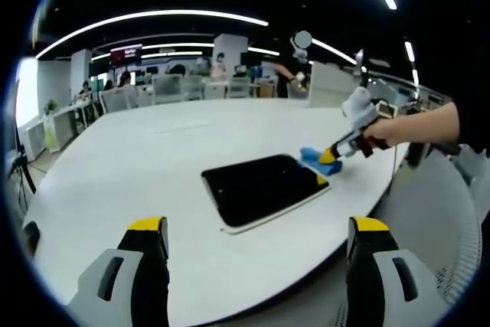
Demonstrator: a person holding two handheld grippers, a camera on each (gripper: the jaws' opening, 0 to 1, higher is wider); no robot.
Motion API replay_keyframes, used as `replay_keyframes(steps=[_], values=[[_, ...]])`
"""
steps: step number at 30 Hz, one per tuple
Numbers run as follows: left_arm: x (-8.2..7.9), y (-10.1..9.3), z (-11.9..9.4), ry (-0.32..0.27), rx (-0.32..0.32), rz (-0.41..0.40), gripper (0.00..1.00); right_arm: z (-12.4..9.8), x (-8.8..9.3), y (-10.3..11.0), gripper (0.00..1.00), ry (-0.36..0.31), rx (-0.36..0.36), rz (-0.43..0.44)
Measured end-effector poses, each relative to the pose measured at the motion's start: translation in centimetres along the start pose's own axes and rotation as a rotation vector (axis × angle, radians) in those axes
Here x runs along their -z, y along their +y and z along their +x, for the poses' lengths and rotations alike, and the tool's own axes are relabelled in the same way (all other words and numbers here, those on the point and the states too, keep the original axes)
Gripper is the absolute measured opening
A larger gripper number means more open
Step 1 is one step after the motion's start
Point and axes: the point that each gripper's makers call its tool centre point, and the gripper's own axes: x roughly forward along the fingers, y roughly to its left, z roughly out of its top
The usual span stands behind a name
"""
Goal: Wipe the mirror surface with the cleaning cloth until all visible marks leave the cleaned area.
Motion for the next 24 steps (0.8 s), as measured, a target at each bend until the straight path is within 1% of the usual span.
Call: replay_keyframes(steps=[3, 7, 12, 14, 17, 20, 24], values=[[0.0, 0.0, 0.0, 0.001, 0.001, 0.0, 0.97, 0.0, 0.0, -0.2, 0.11, -0.008, 0.0, 0.018], [0.0, 0.0, 0.0, 0.001, 0.001, -0.001, 0.97, -0.4, -0.2, -0.4, 0.13, -0.022, 0.007, 0.021], [0.0, 0.0, 0.0, 0.0, 0.001, -0.001, 0.97, -1.8, -1.0, -0.9, 0.12, -0.074, 0.024, 0.037], [0.0, -0.1, 0.0, -0.001, 0.001, -0.001, 0.97, -2.9, -1.5, -1.3, 0.1, -0.114, 0.039, 0.049], [-0.1, 0.1, 0.0, -0.008, -0.005, -0.002, 0.97, -4.5, -1.6, -1.3, 0.0, -0.152, 0.053, 0.034], [-0.2, 0.1, 0.0, -0.012, -0.007, -0.003, 0.97, -6.6, -1.7, -1.1, 0.0, -0.193, 0.069, 0.037], [-0.2, 0.0, 0.0, -0.012, -0.004, -0.002, 0.97, -10.5, -1.8, -0.4, 0.0, -0.287, 0.072, 0.086]])
